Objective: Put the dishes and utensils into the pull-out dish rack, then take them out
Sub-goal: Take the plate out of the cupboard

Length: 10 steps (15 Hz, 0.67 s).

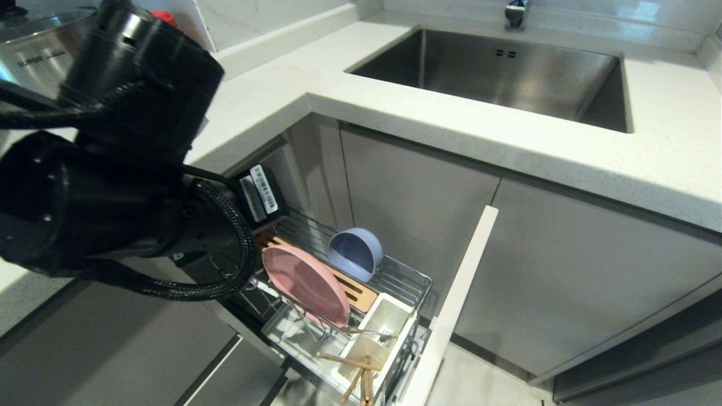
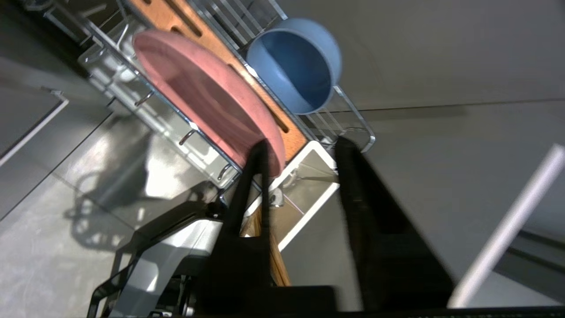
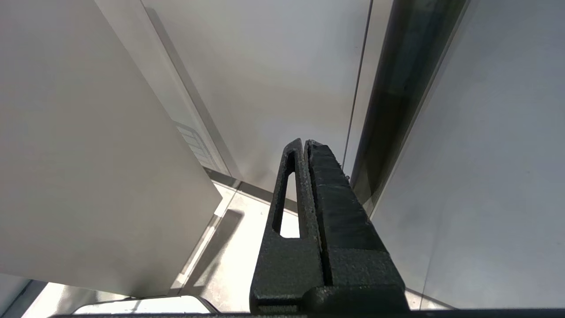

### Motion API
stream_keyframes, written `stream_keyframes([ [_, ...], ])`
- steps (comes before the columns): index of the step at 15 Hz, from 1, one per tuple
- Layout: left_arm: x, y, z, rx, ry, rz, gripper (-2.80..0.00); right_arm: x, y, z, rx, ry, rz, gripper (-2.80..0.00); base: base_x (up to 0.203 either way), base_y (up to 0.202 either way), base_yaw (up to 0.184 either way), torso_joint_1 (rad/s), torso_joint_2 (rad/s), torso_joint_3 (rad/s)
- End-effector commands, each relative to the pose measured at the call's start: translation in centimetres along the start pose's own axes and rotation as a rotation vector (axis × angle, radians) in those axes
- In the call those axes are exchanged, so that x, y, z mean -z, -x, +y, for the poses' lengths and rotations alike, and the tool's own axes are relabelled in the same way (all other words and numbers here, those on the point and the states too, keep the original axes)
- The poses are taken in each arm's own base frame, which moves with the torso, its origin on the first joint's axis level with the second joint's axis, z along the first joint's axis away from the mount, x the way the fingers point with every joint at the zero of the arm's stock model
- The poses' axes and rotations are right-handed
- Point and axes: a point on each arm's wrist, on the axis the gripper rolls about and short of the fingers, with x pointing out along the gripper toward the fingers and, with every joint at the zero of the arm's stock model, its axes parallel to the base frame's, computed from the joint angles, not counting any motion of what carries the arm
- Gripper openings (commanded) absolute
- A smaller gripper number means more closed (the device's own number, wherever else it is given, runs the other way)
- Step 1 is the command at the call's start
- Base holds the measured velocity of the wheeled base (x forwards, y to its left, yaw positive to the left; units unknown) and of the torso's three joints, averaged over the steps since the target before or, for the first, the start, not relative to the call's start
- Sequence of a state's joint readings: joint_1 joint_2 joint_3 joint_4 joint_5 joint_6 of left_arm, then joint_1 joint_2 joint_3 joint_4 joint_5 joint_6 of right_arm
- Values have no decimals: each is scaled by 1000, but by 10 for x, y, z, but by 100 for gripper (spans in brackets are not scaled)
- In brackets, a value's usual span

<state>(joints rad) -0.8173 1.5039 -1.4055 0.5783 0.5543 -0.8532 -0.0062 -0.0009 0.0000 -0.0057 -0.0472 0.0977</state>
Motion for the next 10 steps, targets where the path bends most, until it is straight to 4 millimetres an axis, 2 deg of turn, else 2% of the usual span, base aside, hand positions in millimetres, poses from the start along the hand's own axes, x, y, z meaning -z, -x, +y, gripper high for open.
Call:
stream_keyframes([
  [1, 14, -27, -10, -74, 6, 23, 0, 0, 0, 0, 0, -1, -3, -280, 0, 0, 0, 0, 0, 0],
  [10, 60, -105, -25, -290, 18, 59, 0, 0, 0, 0, 0, -1, -3, -280, 0, 0, 0, 0, 0, 0],
])
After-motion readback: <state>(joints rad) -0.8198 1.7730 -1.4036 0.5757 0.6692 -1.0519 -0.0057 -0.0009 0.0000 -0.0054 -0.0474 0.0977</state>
